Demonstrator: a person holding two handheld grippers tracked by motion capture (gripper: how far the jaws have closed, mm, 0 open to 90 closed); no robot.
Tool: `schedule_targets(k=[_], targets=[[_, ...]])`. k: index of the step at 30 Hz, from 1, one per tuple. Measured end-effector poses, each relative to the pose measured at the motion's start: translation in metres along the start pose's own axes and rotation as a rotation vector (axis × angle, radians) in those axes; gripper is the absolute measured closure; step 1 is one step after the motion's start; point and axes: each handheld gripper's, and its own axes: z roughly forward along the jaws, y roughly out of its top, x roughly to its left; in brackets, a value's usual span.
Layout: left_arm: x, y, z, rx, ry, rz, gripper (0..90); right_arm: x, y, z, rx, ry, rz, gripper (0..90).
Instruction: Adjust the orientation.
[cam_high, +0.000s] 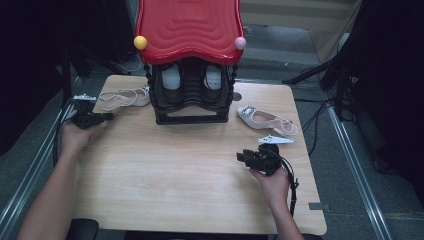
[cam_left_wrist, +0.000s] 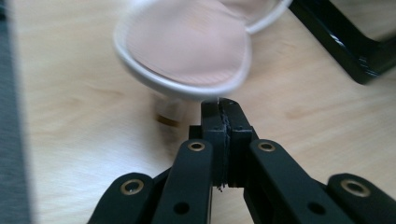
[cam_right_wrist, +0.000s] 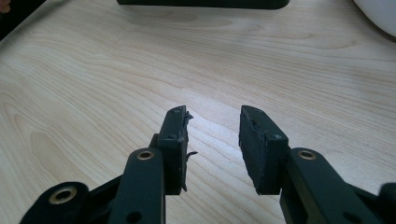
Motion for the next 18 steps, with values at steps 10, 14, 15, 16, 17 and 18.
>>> schedule_targets(k=[10, 14, 15, 16, 17, 18], targets=[[0.016, 0.002, 0.010, 0.018, 0.070, -0.012, 90.0, 0.000, 0.000, 0.002, 0.006, 0.001, 0.002, 63.4], [0.018, 0.000, 0.016, 0.014, 0.074, -0.026, 90.0, 0.000, -0.001, 0.002, 0.006, -0.002, -0.001, 63.3], [0.018, 0.000, 0.017, 0.016, 0.064, -0.036, 90.0, -0.001, -0.001, 0.003, 0.008, -0.001, 0.002, 63.4], [0.018, -0.001, 0.018, 0.009, 0.052, -0.035, 90.0, -0.001, -0.001, 0.003, 0.009, 0.001, 0.003, 63.4], [0.016, -0.001, 0.018, 0.012, 0.044, -0.038, 90.0, -0.001, -0.001, 0.003, 0.009, 0.002, 0.003, 63.4], [0.014, 0.000, 0.018, 0.020, 0.034, -0.032, 90.0, -0.001, -0.001, 0.003, 0.010, 0.002, 0.002, 63.4]])
